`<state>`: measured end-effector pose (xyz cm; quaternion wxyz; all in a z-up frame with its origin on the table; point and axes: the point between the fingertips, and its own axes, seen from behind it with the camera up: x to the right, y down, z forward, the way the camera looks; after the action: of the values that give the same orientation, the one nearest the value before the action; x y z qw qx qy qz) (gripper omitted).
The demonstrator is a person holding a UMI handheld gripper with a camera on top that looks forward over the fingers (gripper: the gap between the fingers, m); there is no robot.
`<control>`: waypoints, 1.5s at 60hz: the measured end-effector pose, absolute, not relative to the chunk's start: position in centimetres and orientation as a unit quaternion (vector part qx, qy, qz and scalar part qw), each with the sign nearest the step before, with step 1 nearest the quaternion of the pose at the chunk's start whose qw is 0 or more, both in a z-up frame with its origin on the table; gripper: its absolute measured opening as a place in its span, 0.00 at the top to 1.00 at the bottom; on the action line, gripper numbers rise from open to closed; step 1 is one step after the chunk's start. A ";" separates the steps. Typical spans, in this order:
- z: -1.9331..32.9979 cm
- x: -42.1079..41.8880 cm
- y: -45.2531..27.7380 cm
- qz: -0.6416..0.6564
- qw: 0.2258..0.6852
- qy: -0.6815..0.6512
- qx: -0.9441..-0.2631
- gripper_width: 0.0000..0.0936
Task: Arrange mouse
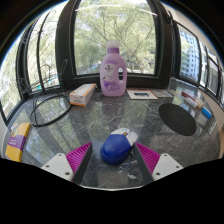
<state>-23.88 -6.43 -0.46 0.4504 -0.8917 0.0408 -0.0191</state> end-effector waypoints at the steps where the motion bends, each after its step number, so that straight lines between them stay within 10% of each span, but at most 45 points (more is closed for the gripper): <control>1: -0.5 -24.0 -6.1 -0.019 0.450 0.041 -0.892 0.09; 42: -0.6 -25.4 -0.3 0.019 0.430 -0.007 -0.903 0.62; 66: 27.1 -15.3 5.0 0.083 0.632 -0.021 -0.771 0.62; 90: 1.0 5.7 5.5 -0.019 0.459 0.025 -0.888 0.56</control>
<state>5.72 5.46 0.98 0.4593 -0.8877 0.0249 -0.0190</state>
